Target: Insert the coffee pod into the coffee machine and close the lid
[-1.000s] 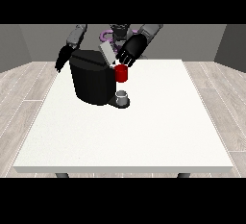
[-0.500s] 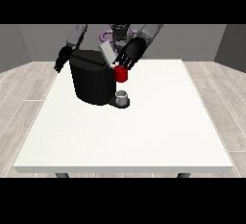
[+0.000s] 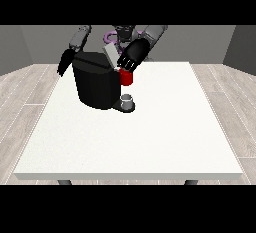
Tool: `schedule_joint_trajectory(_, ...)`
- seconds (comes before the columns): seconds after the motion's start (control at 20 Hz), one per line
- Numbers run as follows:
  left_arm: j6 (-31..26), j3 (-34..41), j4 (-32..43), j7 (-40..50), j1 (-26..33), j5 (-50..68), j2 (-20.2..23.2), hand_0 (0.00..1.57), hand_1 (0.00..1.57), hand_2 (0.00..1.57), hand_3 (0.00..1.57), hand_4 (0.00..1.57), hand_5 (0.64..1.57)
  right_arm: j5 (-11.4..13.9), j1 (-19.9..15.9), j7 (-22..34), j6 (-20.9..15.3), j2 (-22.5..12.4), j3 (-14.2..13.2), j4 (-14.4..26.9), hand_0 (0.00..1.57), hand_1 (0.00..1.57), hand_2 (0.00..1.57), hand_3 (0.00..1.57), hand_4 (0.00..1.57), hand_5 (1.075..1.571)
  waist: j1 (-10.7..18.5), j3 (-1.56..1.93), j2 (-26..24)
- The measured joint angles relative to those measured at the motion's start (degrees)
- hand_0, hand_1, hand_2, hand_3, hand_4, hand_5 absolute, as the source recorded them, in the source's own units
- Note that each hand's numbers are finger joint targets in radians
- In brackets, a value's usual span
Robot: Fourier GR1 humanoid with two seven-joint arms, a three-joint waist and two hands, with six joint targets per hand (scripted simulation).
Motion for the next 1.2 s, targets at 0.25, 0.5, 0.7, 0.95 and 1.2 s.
schedule_joint_trajectory(0.25,0.9,-0.1,0.1,-0.3,-0.3,-0.4,-0.3,1.18,1.18,1.2,1.17,0.35,1.571,0.0,0.4,-0.6,0.3,-0.7,-0.4,0.4,0.0,0.0,0.0,0.0,0.0,1.571,0.0,0.0,-0.1)
schedule_joint_trajectory(0.5,3.7,-1.4,0.1,-1.1,0.2,-2.4,-0.4,1.22,1.22,1.23,1.1,0.0,1.571,0.1,-1.1,1.6,-0.2,-0.5,-0.3,-0.5,0.0,0.0,0.0,0.0,0.0,1.571,0.0,0.01,0.2)
schedule_joint_trajectory(0.7,5.6,-3.3,0.0,-2.6,1.0,-4.9,0.2,1.16,1.16,1.19,1.07,0.0,1.571,0.0,-1.3,1.9,0.1,-1.0,-0.6,-1.1,0.0,0.0,0.0,0.0,0.0,1.571,-0.4,0.01,0.8)
schedule_joint_trajectory(0.95,5.7,-3.1,0.7,-4.7,0.8,-5.3,1.6,1.11,1.11,1.14,1.02,0.0,1.571,-0.2,-0.4,1.3,0.6,-1.1,-0.4,-1.8,0.0,0.0,0.0,0.0,0.0,1.571,-0.8,0.09,1.6)
schedule_joint_trajectory(1.2,6.7,-2.6,0.8,-5.5,0.2,-5.2,1.0,1.15,1.15,1.15,0.95,0.0,1.571,0.4,-1.3,1.8,-0.4,-0.8,-0.4,-1.6,0.0,0.0,0.0,0.0,0.04,1.571,-0.1,0.09,2.2)
